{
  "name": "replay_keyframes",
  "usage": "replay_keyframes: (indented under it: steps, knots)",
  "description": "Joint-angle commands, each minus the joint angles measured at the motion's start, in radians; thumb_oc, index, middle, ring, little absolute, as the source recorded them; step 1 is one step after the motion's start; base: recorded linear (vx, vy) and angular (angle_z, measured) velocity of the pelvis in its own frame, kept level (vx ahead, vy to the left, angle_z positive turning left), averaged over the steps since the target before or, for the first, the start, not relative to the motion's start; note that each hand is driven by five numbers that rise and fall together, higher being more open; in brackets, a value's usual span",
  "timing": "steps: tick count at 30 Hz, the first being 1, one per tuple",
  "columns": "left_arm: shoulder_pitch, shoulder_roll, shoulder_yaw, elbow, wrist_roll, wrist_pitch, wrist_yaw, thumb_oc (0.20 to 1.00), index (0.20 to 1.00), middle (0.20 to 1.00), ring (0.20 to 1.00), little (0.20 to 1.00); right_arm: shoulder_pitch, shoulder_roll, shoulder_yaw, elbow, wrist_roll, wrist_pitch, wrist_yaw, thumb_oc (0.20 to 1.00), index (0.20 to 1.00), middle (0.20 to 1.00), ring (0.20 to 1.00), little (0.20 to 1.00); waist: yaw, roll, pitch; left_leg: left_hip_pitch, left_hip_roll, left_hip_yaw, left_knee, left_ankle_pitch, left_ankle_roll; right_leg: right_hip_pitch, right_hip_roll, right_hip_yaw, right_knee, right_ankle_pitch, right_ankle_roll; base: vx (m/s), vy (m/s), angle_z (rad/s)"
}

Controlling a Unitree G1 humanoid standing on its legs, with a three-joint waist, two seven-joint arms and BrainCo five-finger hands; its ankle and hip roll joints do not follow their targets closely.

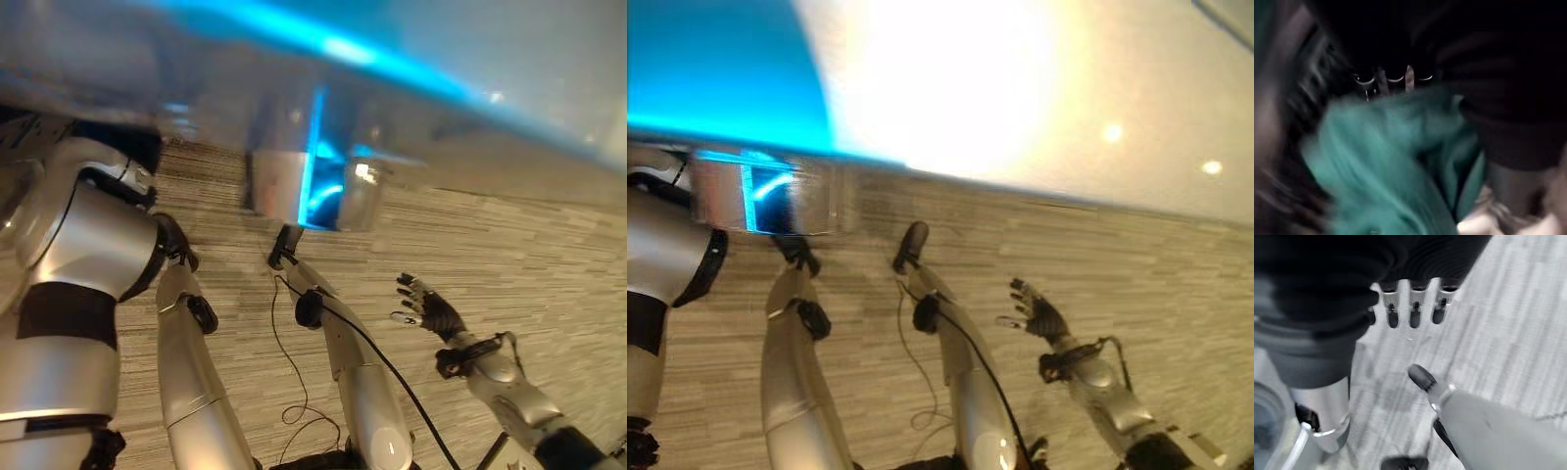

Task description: Grab the laundry basket,head to the washer,open it,put in the laundry and shut it.

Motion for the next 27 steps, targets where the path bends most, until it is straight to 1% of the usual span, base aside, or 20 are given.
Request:
replay_keyframes:
  steps: [1,3,4,6,7,8,9,11,12,13,14,15,16,17,18,22,24,26,27]
  knots:
    - [-0.107,0.123,-0.016,0.040,0.329,0.052,-0.146,1.000,1.000,1.000,1.000,1.000,0.069,0.022,0.015,0.029,0.017,0.033,0.042,1.000,1.000,1.000,1.000,1.000,0.026,0.064,-0.098,-0.025,-0.033,-0.040,-0.074,0.052,-0.026,0.108,-0.054,0.023,0.172,-0.265,0.083,-0.02,-0.060,0.15]
    - [-0.068,0.098,-0.041,0.034,0.488,0.057,-0.099,1.000,1.000,1.000,1.000,1.000,0.057,0.047,0.042,0.031,0.018,0.031,0.051,1.000,1.000,1.000,1.000,1.000,0.034,0.058,-0.090,-0.015,-0.037,-0.041,-0.091,0.062,-0.024,0.115,-0.049,0.022,0.157,-0.255,0.083,-0.03,-0.058,0.10]
    - [0.013,0.034,-0.010,0.022,0.591,0.069,-0.048,1.000,1.000,1.000,1.000,1.000,0.035,0.070,0.084,0.026,0.025,0.024,0.052,1.000,1.000,1.000,1.000,1.000,0.043,0.052,-0.079,0.000,-0.042,-0.038,-0.107,0.070,-0.025,0.127,-0.043,0.025,0.145,-0.248,0.086,-0.03,-0.058,0.03]
    - [0.104,-0.053,0.041,-0.014,0.642,0.067,-0.001,1.000,1.000,1.000,1.000,1.000,0.009,0.096,0.128,0.019,0.035,0.022,0.048,1.000,1.000,1.000,1.000,1.000,0.054,0.046,-0.067,0.018,-0.046,-0.036,-0.124,0.079,-0.026,0.139,-0.037,0.022,0.136,-0.244,0.086,-0.03,-0.038,0.10]
    - [0.167,-0.084,0.064,-0.051,0.657,0.064,0.018,1.000,1.000,1.000,1.000,1.000,0.001,0.106,0.142,0.011,0.044,0.018,0.042,1.000,1.000,1.000,1.000,1.000,0.061,0.047,-0.062,0.034,-0.049,-0.035,-0.137,0.085,-0.027,0.149,-0.034,0.026,0.130,-0.243,0.086,-0.02,-0.018,0.17]
    - [0.177,-0.083,0.069,-0.059,0.660,0.067,0.022,1.000,1.000,1.000,1.000,1.000,0.004,0.103,0.144,0.011,0.045,0.018,0.041,1.000,1.000,1.000,1.000,1.000,0.061,0.048,-0.063,0.040,-0.049,-0.033,-0.141,0.087,-0.028,0.154,-0.033,0.026,0.127,-0.242,0.086,-0.04,-0.011,0.22]
    - [0.345,-0.142,0.111,-0.169,0.654,0.051,0.039,1.000,1.000,1.000,1.000,1.000,-0.031,0.118,0.182,-0.028,0.065,0.021,0.018,1.000,1.000,1.000,1.000,1.000,0.083,0.053,-0.051,0.074,-0.053,-0.033,-0.161,0.101,-0.031,0.181,-0.023,0.031,0.112,-0.241,0.082,-0.03,-0.009,0.18]
    - [0.356,-0.139,0.115,-0.177,0.655,0.055,0.041,1.000,1.000,1.000,1.000,1.000,-0.028,0.115,0.186,-0.030,0.066,0.022,0.016,1.000,1.000,1.000,1.000,1.000,0.081,0.052,-0.051,0.083,-0.053,-0.031,-0.166,0.102,-0.031,0.188,-0.021,0.032,0.108,-0.239,0.082,-0.03,0.000,0.17]
    - [0.496,-0.164,0.139,-0.264,0.621,0.037,0.033,1.000,1.000,1.000,1.000,1.000,-0.047,0.122,0.205,-0.047,0.070,0.033,0.003,1.000,1.000,1.000,1.000,1.000,0.098,0.059,-0.046,0.116,-0.055,-0.025,-0.181,0.113,-0.035,0.213,-0.012,0.036,0.091,-0.240,0.078,-0.05,0.008,0.11]
    - [0.582,-0.177,0.159,-0.319,0.589,0.028,0.033,1.000,1.000,1.000,1.000,1.000,-0.061,0.126,0.224,-0.056,0.064,0.039,-0.010,1.000,1.000,1.000,1.000,1.000,0.109,0.062,-0.042,0.138,-0.055,-0.021,-0.188,0.121,-0.039,0.235,-0.008,0.038,0.080,-0.238,0.075,-0.06,0.010,0.04]
    - [0.665,-0.188,0.175,-0.373,0.559,0.022,0.034,1.000,1.000,1.000,1.000,1.000,-0.069,0.129,0.240,-0.052,0.051,0.042,-0.025,1.000,1.000,1.000,1.000,1.000,0.114,0.064,-0.041,0.160,-0.056,-0.017,-0.193,0.125,-0.040,0.255,-0.004,0.040,0.072,-0.236,0.073,-0.04,-0.002,0.00]
    - [0.667,-0.187,0.176,-0.375,0.559,0.023,0.034,1.000,1.000,1.000,1.000,1.000,-0.068,0.129,0.242,-0.052,0.051,0.042,-0.025,1.000,1.000,1.000,1.000,1.000,0.114,0.064,-0.040,0.162,-0.056,-0.016,-0.194,0.125,-0.040,0.257,-0.004,0.041,0.071,-0.236,0.073,-0.05,-0.011,-0.03]
    - [0.789,-0.217,0.204,-0.455,0.485,-0.004,0.043,1.000,1.000,1.000,1.000,1.000,-0.102,0.147,0.266,-0.039,0.036,0.051,-0.054,1.000,1.000,1.000,1.000,1.000,0.133,0.070,-0.039,0.195,-0.057,-0.012,-0.200,0.131,-0.046,0.291,-0.001,0.043,0.059,-0.236,0.068,-0.03,-0.001,0.00]
    - [0.865,-0.233,0.200,-0.507,0.462,-0.010,0.047,1.000,1.000,1.000,1.000,1.000,-0.110,0.158,0.280,-0.021,0.018,0.058,-0.070,1.000,1.000,1.000,1.000,1.000,0.139,0.075,-0.035,0.214,-0.058,-0.006,-0.200,0.134,-0.044,0.312,0.000,0.044,0.054,-0.236,0.067,-0.06,0.022,0.03]
    - [0.994,-0.256,0.185,-0.603,0.403,-0.019,0.034,1.000,1.000,1.000,1.000,1.000,-0.180,0.186,0.333,0.010,-0.023,0.074,-0.113,1.000,1.000,1.000,1.000,1.000,0.158,0.081,-0.029,0.258,-0.056,0.004,-0.200,0.144,-0.049,0.357,0.005,0.051,0.046,-0.238,0.062,-0.04,0.039,0.05]
    - [1.209,-0.241,0.127,-0.666,0.379,-0.013,-0.014,1.000,1.000,1.000,1.000,1.000,-0.278,0.265,0.431,0.076,-0.056,0.099,-0.144,1.000,1.000,1.000,1.000,1.000,0.195,0.085,-0.039,0.362,-0.059,0.022,-0.194,0.150,-0.046,0.476,0.014,0.078,0.021,-0.235,0.056,-0.01,0.016,0.01]
    - [1.287,-0.220,0.102,-0.645,0.412,-0.004,-0.044,1.000,1.000,1.000,1.000,1.000,-0.299,0.303,0.467,0.114,-0.050,0.106,-0.141,1.000,1.000,1.000,1.000,1.000,0.213,0.093,-0.055,0.414,-0.058,0.025,-0.189,0.162,-0.044,0.539,0.016,0.091,0.010,-0.232,0.052,0.04,0.025,-0.08]
    - [1.355,-0.212,0.108,-0.590,0.480,0.001,-0.052,1.000,1.000,1.000,1.000,1.000,-0.314,0.351,0.491,0.175,-0.058,0.105,-0.143,1.000,1.000,1.000,1.000,1.000,0.233,0.102,-0.072,0.474,-0.058,0.031,-0.194,0.178,-0.049,0.605,0.018,0.100,-0.006,-0.230,0.052,0.04,0.007,-0.18]
    - [1.358,-0.212,0.109,-0.588,0.483,-0.001,-0.052,1.000,1.000,1.000,1.000,1.000,-0.315,0.355,0.494,0.180,-0.059,0.102,-0.143,1.000,1.000,1.000,1.000,1.000,0.234,0.100,-0.068,0.482,-0.058,0.033,-0.197,0.179,-0.050,0.613,0.019,0.101,-0.010,-0.228,0.052,0.06,0.029,-0.11]
